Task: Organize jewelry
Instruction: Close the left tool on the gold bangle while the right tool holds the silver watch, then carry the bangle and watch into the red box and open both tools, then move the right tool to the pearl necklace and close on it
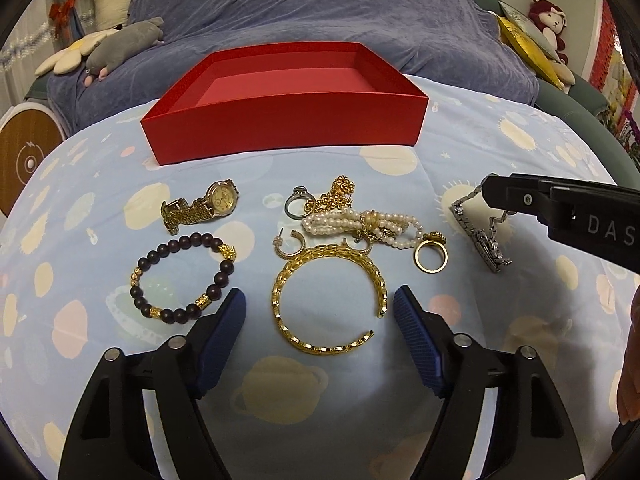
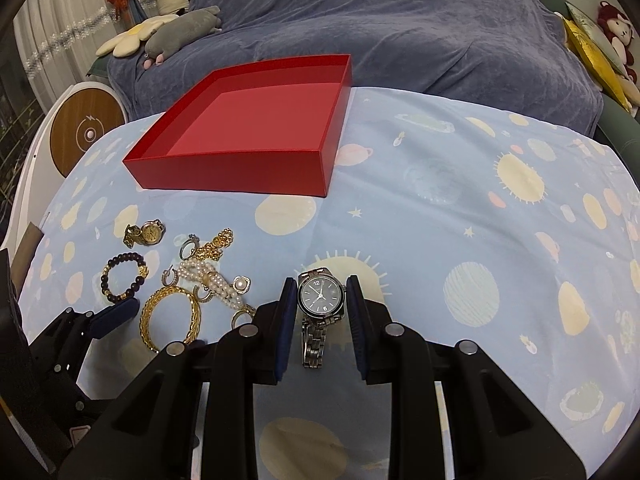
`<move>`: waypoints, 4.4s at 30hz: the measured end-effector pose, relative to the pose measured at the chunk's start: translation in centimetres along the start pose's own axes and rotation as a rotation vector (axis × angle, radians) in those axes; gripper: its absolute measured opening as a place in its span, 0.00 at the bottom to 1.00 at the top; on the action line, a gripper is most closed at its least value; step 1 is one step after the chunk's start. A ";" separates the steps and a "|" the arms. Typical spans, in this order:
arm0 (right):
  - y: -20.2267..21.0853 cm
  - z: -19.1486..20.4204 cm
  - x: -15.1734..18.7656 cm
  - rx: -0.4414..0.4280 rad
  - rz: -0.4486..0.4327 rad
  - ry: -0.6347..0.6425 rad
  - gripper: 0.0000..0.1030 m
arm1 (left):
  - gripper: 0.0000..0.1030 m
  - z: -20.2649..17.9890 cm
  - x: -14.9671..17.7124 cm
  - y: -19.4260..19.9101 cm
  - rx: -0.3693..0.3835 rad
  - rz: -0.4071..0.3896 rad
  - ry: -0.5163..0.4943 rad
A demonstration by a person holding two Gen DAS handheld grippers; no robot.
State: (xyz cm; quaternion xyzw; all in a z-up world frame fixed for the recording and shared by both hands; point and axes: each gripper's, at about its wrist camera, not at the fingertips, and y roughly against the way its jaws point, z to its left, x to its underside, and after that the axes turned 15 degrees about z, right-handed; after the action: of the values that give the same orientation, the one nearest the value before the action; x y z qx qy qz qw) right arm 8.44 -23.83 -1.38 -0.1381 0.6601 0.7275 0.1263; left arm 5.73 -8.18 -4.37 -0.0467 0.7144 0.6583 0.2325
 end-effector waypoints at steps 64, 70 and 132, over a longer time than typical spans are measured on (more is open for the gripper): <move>-0.3 0.9 -19.6 -0.029 -0.182 -0.004 0.42 | 0.73 11.7 -25.2 0.2 -0.042 -0.111 0.085; 5.0 1.2 -11.5 -0.034 -0.188 0.018 0.51 | 0.75 12.2 -18.4 5.1 -0.102 -0.118 0.091; -0.9 6.0 0.0 -0.107 -0.022 0.129 0.19 | 0.80 9.9 -1.4 0.8 0.021 0.077 0.078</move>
State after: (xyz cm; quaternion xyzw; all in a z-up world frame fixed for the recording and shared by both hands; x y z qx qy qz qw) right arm 8.53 -17.76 -1.63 -0.1984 0.6254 0.7499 0.0841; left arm 9.34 1.11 -3.31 -0.0425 0.7313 0.6567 0.1794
